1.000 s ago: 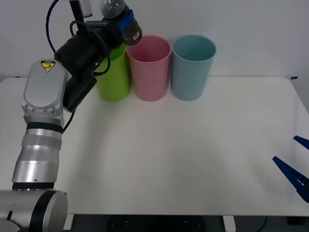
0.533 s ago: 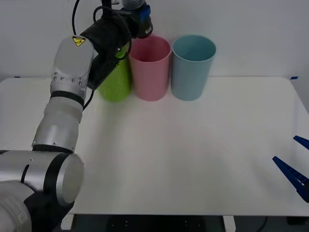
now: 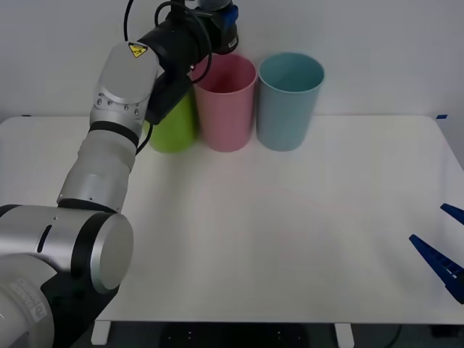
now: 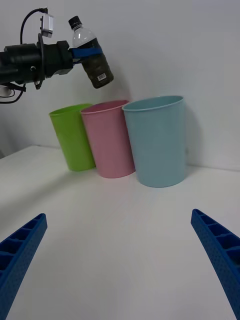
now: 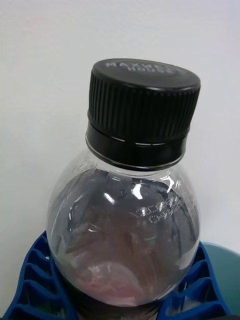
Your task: Grasp the object on the table and drop it into the matching bin: aluminum can to the light blue bin, PET bottle to the pink bin.
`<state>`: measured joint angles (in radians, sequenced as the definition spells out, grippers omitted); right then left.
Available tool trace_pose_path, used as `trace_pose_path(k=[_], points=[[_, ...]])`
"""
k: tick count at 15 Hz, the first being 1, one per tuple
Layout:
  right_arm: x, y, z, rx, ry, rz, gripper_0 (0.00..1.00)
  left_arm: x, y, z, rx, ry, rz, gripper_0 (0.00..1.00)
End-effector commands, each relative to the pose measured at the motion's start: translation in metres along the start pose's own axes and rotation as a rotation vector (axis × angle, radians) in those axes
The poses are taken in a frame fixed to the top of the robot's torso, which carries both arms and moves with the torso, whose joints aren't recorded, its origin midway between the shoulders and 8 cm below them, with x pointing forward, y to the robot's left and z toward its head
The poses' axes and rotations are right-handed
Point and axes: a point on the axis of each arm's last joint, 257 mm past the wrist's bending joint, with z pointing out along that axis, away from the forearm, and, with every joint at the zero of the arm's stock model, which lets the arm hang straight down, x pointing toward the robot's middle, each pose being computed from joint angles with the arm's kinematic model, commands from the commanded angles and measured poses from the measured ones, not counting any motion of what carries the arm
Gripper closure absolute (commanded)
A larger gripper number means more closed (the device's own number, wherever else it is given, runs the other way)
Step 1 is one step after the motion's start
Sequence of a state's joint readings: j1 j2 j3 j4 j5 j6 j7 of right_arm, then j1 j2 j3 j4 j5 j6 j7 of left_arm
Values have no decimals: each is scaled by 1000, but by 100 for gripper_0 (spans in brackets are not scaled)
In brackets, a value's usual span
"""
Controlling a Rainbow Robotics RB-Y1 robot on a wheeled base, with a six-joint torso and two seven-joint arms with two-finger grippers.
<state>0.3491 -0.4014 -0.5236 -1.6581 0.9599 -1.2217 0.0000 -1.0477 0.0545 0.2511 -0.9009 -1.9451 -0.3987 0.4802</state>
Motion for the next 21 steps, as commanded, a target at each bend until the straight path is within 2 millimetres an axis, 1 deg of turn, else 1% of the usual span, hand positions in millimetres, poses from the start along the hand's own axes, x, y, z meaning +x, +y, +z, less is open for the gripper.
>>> trace_pose_path(k=[1, 2, 3, 10, 13, 16, 18, 21], points=[[0, 0, 0, 0, 0, 0, 0, -1, 0, 0, -1, -2, 1, 86], [0, 0, 0, 0, 0, 0, 0, -1, 3, 0, -5, -4, 1, 33], [0, 0, 0, 0, 0, 0, 0, -2, 3, -1, -7, -5, 1, 0], [0, 0, 0, 0, 0, 0, 0, -5, 5, -2, 0, -16, -33, 0], [0, 0, 0, 0, 0, 0, 0, -3, 8, -7, 22, -18, -70, 0], [0, 0, 0, 0, 0, 0, 0, -1, 15, -17, 62, -28, -93, 0], [0, 0, 0, 0, 0, 0, 0, 1, 21, -27, 84, -34, -110, 0], [0, 0, 0, 0, 0, 0, 0, 5, 30, -55, 104, -61, -131, 0]])
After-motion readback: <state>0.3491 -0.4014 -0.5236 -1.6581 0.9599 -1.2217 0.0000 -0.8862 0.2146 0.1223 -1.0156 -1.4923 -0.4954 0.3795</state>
